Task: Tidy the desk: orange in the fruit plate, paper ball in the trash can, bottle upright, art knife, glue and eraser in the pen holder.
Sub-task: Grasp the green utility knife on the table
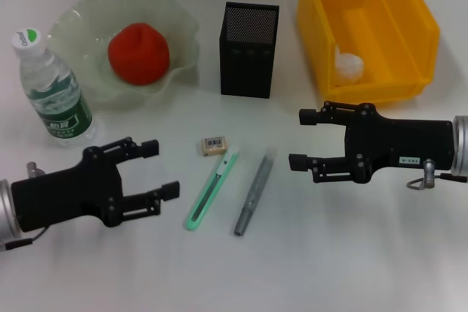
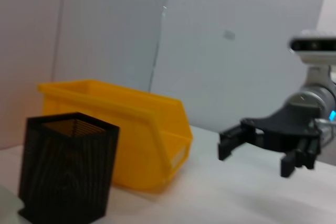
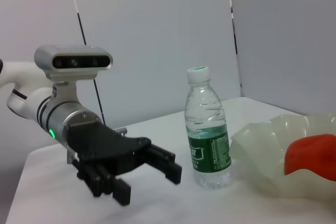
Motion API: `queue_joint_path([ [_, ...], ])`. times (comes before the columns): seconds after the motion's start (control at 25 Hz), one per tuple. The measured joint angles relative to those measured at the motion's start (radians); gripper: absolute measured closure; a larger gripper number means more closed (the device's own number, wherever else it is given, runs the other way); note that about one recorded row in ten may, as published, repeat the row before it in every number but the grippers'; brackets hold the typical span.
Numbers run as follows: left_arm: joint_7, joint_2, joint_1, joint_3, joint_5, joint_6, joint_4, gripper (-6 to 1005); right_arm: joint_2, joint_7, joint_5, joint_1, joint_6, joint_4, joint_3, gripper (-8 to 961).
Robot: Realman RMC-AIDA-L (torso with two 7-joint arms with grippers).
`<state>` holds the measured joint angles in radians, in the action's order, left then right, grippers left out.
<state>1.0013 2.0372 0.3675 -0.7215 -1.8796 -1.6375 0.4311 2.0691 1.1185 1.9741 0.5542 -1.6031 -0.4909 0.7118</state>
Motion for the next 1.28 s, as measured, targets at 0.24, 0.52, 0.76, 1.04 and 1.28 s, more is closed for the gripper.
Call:
queue_joint_path([
  [0.24,-0.015,0.005,0.001,0.001,-0.016,0.007,0.001,201,-0.001,0.015,0.002,0.009,-0.002,-0.010,0.001,137],
  [0.52,-0.026,0.007,0.001,0.001,-0.017,0.010,0.000,200,-0.001,0.030,0.003,0.014,-0.004,-0.024,0.002,137],
  [0.76,-0.028,0.008,0.012,0.001,-0.018,0.029,-0.002,200,0.000,0.046,0.005,0.024,-0.005,-0.025,0.002,137],
  [1.04,-0.024,0.009,0.021,0.001,-0.018,0.030,-0.003,200,-0.001,0.044,0.008,0.024,-0.005,-0.025,0.001,137],
  [1.28,0.087,0.017,0.058,0.008,-0.011,-0.013,0.022,200,0.002,0.015,0.010,0.010,-0.006,-0.025,0.003,137],
])
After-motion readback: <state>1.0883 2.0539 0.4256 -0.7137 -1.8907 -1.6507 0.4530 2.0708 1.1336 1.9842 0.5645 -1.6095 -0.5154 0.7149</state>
